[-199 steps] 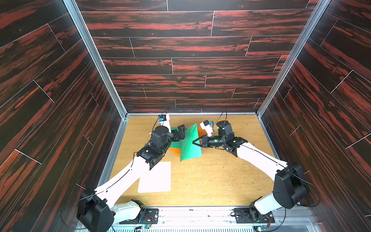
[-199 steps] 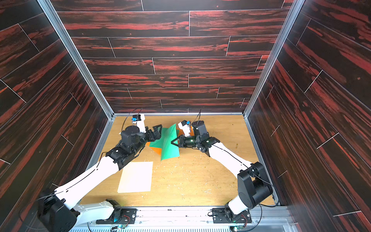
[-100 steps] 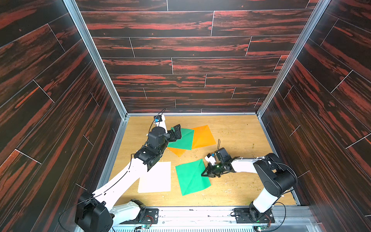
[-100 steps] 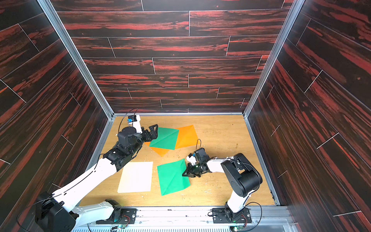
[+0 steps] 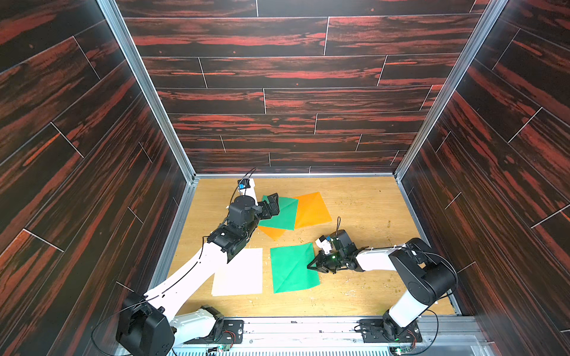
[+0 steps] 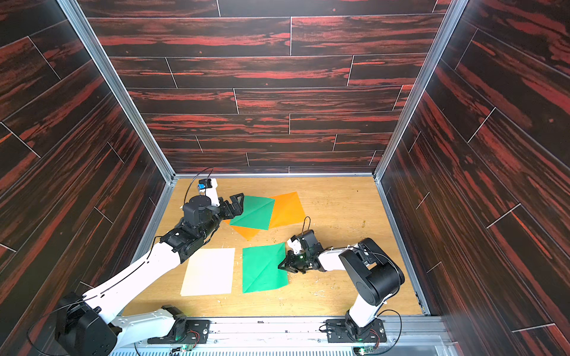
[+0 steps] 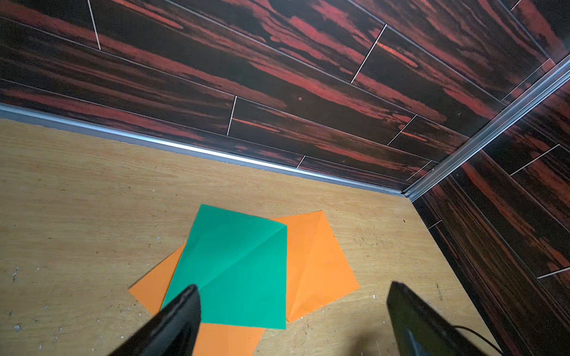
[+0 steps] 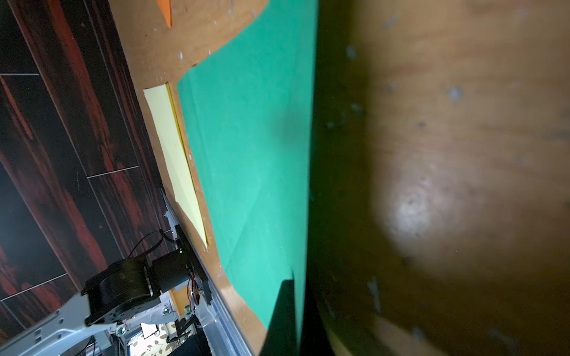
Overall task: Sort the scattered colored papers by color
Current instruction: Place the colored paper at the center of the board.
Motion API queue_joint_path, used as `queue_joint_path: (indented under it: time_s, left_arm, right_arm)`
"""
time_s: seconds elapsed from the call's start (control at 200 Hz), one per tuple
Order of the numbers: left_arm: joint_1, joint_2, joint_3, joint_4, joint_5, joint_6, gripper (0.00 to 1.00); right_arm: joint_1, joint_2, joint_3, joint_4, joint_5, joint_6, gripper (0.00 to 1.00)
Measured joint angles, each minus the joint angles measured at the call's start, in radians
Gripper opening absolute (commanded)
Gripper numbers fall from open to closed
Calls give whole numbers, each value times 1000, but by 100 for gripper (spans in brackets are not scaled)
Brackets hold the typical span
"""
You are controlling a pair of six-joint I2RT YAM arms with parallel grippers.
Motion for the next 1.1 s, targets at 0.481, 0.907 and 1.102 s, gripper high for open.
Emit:
queue_joint_path:
  time_s: [0.481, 0.907, 1.102]
  left_arm:
    - [1, -2, -15, -1, 11, -7, 98]
    - [1, -4, -18, -1, 20, -12, 98]
    - [1, -6, -31, -2, 26, -16, 98]
  right_arm:
    - [99, -3, 0, 53, 90, 119, 8]
    - [113, -55, -21, 58, 136, 168, 35]
    - [115, -112, -77, 61, 150, 188, 39]
